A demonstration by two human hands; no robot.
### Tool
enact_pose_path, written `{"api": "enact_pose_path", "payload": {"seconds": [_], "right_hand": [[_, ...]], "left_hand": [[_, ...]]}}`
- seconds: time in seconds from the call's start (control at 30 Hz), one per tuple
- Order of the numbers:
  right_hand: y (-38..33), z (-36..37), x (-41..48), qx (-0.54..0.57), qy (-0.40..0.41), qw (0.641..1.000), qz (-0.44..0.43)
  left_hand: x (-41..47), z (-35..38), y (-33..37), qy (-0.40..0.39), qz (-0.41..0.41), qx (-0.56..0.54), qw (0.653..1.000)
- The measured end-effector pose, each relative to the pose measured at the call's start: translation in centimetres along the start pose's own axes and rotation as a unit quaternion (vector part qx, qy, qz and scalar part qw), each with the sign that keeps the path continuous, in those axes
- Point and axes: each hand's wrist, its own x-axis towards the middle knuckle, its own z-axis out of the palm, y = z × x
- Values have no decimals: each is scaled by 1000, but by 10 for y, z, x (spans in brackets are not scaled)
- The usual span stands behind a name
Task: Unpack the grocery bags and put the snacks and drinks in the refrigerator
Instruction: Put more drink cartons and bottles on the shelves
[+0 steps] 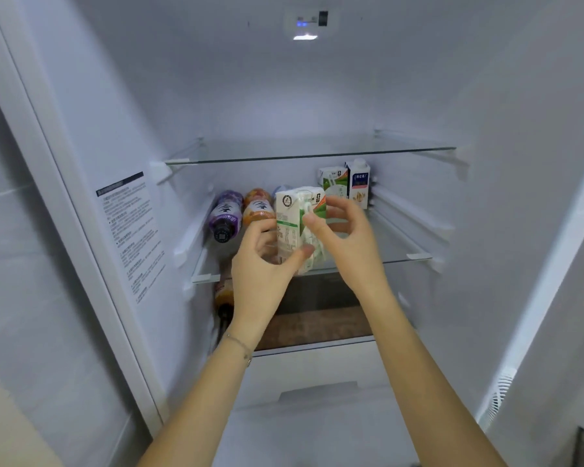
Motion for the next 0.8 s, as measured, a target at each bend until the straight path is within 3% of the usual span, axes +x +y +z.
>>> {"api": "enact_pose_path", "payload": {"seconds": [0.17,0.37,0.5,0.8], "right_hand": [[9,-1,13,-70,-16,997,29],[26,-9,33,-62,2,996,58],[27,-11,39,-98,-10,995,30],[39,-20,39,-56,-2,996,76]], "left_hand": [[13,26,-4,3,45,109,993],[18,38,-18,-48,67,165,983],[25,39,-22,-57,75,166,982],[30,52,-37,-100,48,96,989]]}}
